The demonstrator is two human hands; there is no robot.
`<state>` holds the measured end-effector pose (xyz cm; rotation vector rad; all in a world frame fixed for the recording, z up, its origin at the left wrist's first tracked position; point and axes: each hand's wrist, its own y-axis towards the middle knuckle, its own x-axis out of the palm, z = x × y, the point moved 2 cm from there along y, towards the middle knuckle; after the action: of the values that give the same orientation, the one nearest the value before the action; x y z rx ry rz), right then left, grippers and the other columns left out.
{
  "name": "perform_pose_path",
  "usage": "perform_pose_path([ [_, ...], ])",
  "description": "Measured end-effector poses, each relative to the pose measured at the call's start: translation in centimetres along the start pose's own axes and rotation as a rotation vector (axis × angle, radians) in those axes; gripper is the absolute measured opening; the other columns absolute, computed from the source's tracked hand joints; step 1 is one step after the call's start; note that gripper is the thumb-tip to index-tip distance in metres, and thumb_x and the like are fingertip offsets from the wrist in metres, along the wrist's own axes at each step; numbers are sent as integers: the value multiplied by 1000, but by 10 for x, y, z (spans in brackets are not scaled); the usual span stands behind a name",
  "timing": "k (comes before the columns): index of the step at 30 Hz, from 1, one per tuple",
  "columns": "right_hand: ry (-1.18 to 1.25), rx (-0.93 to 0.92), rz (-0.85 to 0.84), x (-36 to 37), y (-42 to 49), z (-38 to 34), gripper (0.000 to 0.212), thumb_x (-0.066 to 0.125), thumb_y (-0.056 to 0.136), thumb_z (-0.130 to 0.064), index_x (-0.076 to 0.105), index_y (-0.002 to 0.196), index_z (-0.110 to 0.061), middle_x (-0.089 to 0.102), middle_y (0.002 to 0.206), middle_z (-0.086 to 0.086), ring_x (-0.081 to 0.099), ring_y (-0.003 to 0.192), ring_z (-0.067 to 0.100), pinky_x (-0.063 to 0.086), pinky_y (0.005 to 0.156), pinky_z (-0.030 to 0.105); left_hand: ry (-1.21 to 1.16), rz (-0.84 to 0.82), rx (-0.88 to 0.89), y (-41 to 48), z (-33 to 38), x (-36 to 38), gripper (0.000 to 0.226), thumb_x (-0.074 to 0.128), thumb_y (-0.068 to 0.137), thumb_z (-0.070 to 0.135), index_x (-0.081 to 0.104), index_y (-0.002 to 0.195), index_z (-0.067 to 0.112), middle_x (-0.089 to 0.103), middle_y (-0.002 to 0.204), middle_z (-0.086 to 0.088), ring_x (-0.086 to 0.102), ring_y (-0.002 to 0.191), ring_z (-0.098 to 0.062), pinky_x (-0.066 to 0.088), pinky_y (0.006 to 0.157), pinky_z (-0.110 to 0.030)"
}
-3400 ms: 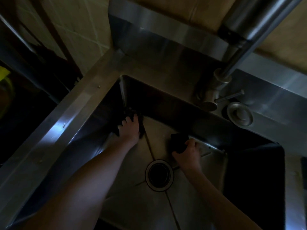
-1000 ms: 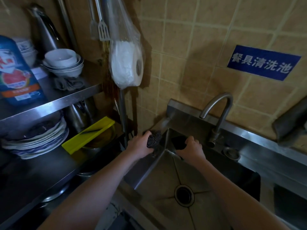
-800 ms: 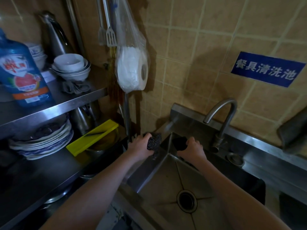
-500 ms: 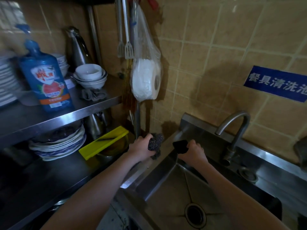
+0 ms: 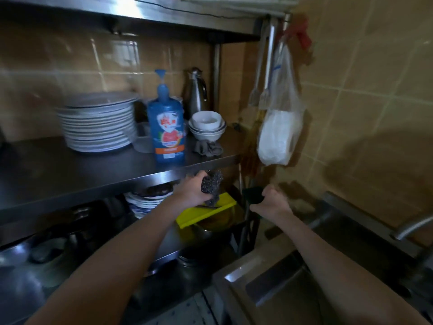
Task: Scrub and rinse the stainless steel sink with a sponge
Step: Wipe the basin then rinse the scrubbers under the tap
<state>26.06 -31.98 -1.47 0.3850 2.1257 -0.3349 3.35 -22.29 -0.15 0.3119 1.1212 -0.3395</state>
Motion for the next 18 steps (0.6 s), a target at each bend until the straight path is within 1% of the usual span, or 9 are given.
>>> perform_pose_path([
  [2, -27, -53, 7, 8, 6, -30, 64, 71, 70, -40, 41, 119, -13, 50, 119, 10, 48, 116, 31, 49, 93, 44, -7, 39, -33, -4, -22, -20, 62, 70, 73, 40, 41, 125, 26, 54, 122, -13, 49, 115, -32, 44, 93, -44],
  [5, -47, -146, 0, 21, 10, -76, 64, 71, 70, -41, 43, 119, -12, 49, 123, 11, 47, 118, 33, 48, 93, 43, -5, 98, -85, -13, -54, -49, 62, 70, 71, 40, 41, 124, 26, 55, 119, -15, 51, 112, -33, 45, 91, -37],
  [7, -55, -215, -7, 32, 12, -107, 63, 71, 69, -42, 45, 118, -11, 49, 125, 12, 46, 119, 33, 47, 94, 43, -1, 117, -134, -21, -76, -67, 63, 70, 70, 43, 40, 124, 28, 56, 118, -15, 52, 112, -34, 46, 92, -41],
  [10, -30, -273, -16, 48, 12, -151, 63, 72, 69, -42, 44, 116, -11, 54, 120, 14, 48, 118, 34, 47, 95, 43, 6, 142, -205, -35, -109, -89, 64, 70, 70, 46, 41, 122, 26, 58, 118, -13, 54, 112, -34, 46, 93, -45],
  [14, -36, -340, -31, 68, 16, -201, 64, 73, 68, -44, 44, 113, -10, 54, 120, 15, 49, 118, 35, 47, 94, 41, 35, 188, -268, -50, -145, -114, 67, 72, 69, 50, 43, 124, 25, 59, 120, -12, 55, 111, -32, 47, 93, -42],
  [18, -49, -407, -40, 93, 22, -247, 61, 72, 68, -44, 49, 112, -9, 57, 119, 13, 51, 115, 33, 49, 90, 36, 41, 198, -329, -58, -183, -134, 67, 72, 72, 46, 42, 127, 23, 58, 121, -14, 55, 110, -34, 47, 91, -40],
])
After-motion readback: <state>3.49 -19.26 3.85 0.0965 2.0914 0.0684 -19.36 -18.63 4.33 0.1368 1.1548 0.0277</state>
